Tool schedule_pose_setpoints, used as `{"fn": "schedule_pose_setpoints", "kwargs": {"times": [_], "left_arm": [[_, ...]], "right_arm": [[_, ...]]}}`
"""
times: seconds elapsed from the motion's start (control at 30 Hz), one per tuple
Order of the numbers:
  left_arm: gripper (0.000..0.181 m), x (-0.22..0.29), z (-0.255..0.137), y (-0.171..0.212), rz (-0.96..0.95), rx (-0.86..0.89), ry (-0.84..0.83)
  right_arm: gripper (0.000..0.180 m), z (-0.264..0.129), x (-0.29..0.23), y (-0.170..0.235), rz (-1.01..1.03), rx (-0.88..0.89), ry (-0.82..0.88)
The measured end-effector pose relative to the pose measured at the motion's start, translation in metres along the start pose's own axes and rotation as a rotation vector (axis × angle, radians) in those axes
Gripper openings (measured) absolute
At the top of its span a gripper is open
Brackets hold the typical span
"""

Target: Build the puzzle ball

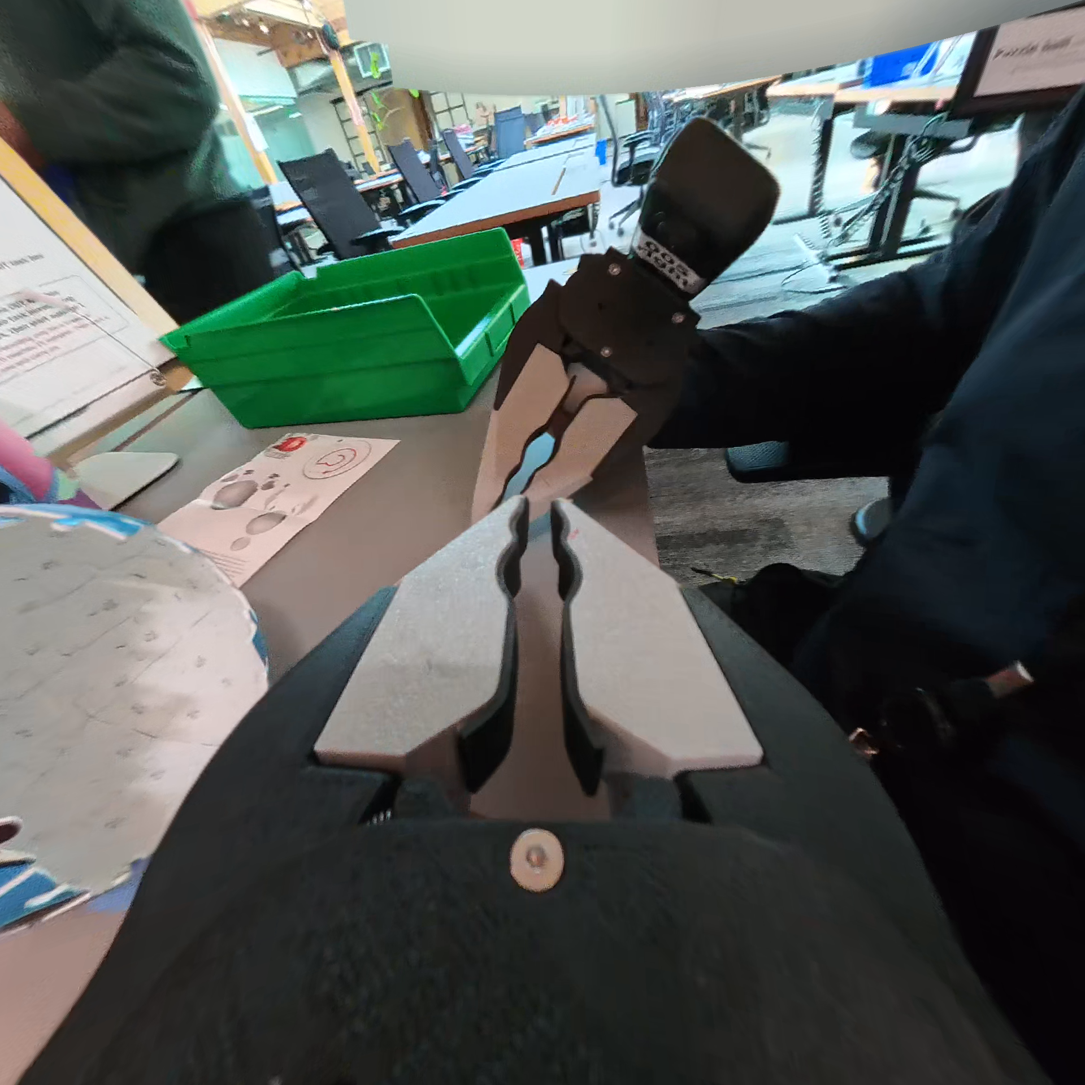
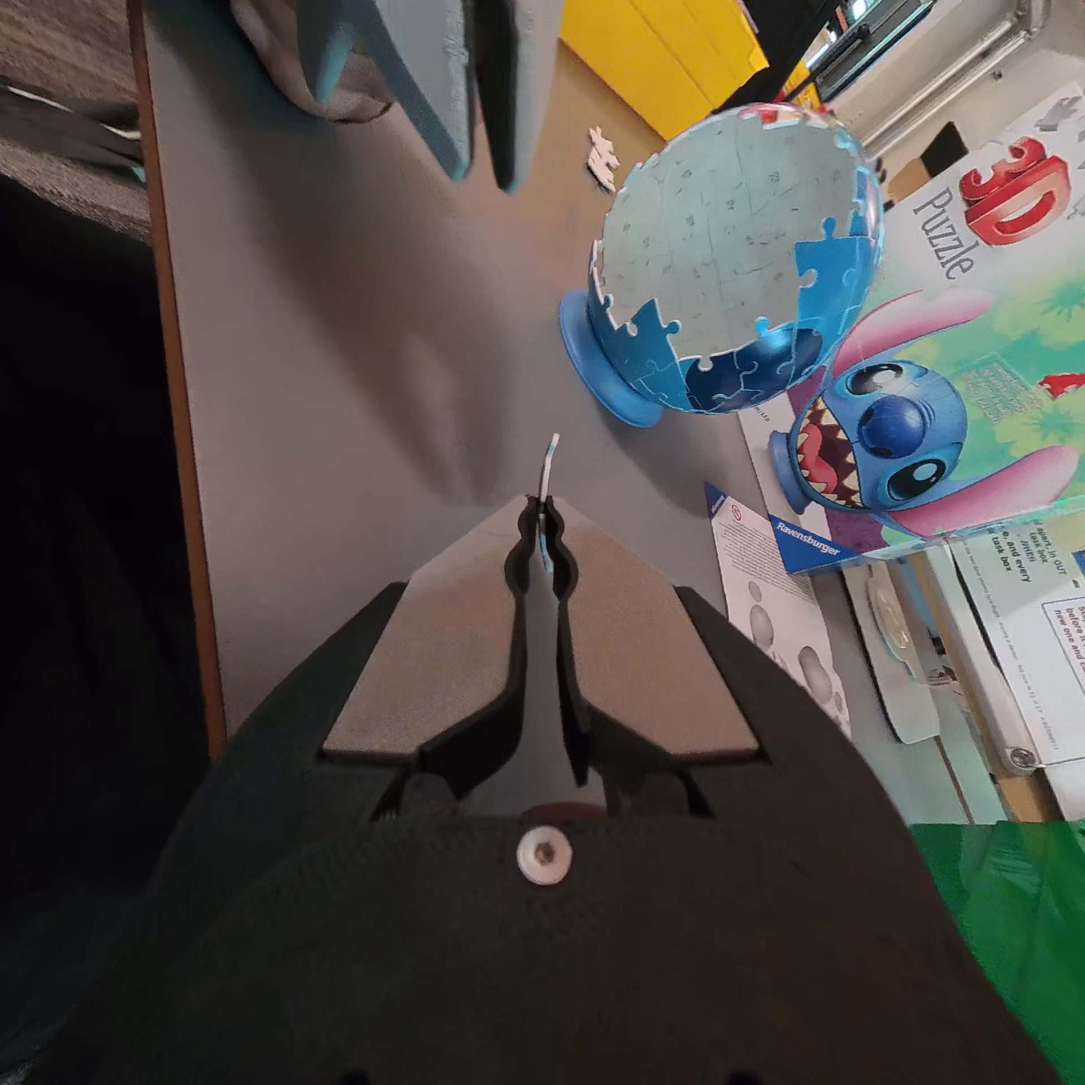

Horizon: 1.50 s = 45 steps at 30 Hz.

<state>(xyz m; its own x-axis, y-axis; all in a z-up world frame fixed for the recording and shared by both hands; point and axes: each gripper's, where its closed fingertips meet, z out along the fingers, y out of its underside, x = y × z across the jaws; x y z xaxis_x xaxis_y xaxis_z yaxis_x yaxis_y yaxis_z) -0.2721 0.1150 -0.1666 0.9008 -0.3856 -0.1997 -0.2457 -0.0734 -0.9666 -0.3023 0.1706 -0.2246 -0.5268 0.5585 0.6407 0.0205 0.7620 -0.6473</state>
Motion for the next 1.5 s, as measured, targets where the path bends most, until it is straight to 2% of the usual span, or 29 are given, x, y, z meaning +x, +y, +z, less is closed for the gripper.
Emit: {"fn": "schedule_pose_setpoints", "kwargs": {"times": [0.2,0.33,0.73,1.0,1.23,1.5], "left_arm": [[0.014,-0.003,0.001,0.002,0.009,-0.017,-0.032],[0.028,-0.007,-0.001,0.0,-0.049,0.0,-0.012],[0.022,-0.019,-0.011,0.01,-0.028,-0.051,-0.087],[0.02,-0.024,-0.013,0.011,-0.049,-0.049,-0.106],[0.02,-0.027,-0.015,0.008,-0.077,-0.026,-0.1],[0.022,-0.024,-0.017,0.003,-0.071,0.014,-0.072]], "right_arm": [[0.0,0.006,0.009,-0.007,0.083,0.049,-0.038],[0.0,0.011,0.002,-0.024,0.127,0.116,-0.123],[0.0,0.034,0.005,-0.046,0.157,0.16,-0.125],[0.0,0.032,0.007,-0.05,0.159,0.188,-0.12],[0.0,0.03,-0.011,-0.053,0.089,0.19,-0.192],[0.0,0.02,-0.008,-0.057,0.22,0.258,-0.298]]}}
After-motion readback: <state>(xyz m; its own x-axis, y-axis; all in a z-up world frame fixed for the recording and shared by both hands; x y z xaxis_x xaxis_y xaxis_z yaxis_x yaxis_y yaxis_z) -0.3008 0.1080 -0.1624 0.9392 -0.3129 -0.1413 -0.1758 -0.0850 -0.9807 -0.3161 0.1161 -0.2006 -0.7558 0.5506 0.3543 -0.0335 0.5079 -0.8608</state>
